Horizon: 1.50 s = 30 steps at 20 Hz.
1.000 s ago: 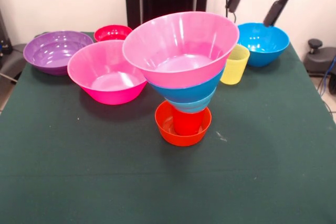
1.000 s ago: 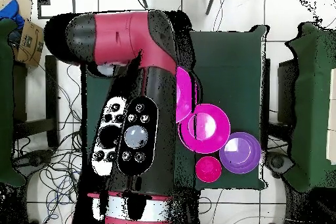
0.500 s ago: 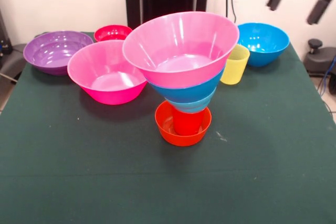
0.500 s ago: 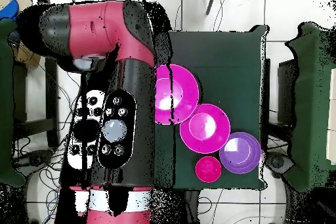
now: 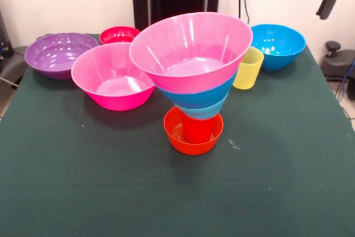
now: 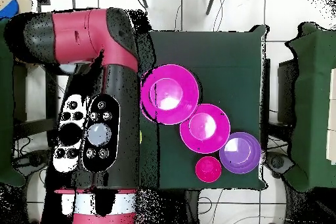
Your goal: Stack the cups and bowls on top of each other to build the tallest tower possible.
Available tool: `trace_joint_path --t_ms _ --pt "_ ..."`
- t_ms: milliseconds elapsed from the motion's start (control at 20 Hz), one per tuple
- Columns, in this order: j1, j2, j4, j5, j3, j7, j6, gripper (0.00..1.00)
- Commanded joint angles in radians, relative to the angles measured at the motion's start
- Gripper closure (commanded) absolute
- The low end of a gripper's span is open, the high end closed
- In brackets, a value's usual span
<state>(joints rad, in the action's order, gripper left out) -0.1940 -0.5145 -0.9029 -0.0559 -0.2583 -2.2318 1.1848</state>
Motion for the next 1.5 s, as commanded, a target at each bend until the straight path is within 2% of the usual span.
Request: trace_joint_path --t_ms 50,400,750,1200,1500 --pt "-0.007 0.043 -0.165 0.016 0.037 -0.171 -0.104 0.0" --pt "-0.037 0.061 -0.196 0.026 0.004 -0.22 -0.155 0.0" --pt "-0.068 0.09 -0.272 0.001 -0.026 -0.296 -0.241 0.0" --pt "-0.098 0.081 -0.349 0.017 -0.059 -0.298 -0.288 0.0" --pt "-0.115 0.097 -0.395 0.033 -0.077 -0.303 -0.37 0.0"
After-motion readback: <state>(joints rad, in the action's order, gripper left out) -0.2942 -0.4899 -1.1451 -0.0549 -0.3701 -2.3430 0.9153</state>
